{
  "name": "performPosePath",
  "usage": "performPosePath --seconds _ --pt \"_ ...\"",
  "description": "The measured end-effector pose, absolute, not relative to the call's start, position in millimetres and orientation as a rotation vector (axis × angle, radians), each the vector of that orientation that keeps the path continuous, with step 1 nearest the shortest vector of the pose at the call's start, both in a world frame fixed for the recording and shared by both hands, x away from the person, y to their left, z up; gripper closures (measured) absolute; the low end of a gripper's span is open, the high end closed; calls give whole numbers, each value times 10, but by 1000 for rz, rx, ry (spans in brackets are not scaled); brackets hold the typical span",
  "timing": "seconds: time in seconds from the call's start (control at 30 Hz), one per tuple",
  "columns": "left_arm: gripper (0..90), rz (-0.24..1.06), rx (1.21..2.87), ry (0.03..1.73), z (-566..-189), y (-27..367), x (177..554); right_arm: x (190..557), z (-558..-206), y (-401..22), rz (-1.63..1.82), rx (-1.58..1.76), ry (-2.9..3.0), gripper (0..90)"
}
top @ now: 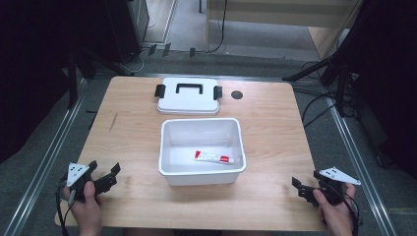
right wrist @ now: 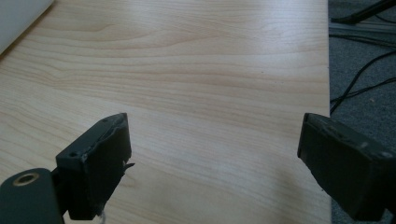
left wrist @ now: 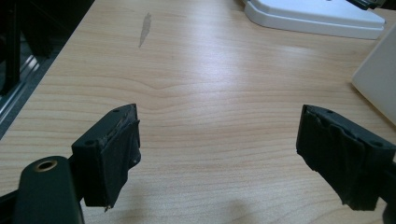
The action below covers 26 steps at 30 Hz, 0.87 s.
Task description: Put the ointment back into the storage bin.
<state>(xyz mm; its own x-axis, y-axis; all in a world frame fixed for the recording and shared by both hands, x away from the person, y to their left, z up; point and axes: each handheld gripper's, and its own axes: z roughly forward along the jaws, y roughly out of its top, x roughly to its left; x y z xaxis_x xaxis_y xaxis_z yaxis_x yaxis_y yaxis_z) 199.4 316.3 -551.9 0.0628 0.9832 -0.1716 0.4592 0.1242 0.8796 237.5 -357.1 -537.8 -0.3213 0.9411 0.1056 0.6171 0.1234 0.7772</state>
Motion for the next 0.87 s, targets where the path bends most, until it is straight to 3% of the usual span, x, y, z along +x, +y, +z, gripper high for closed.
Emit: performPosePath --seconds 0.87 --pt "144 761 1469 1531 -5519 3160 1995 2065 -5427 -3862 1142 1579 1834 126"
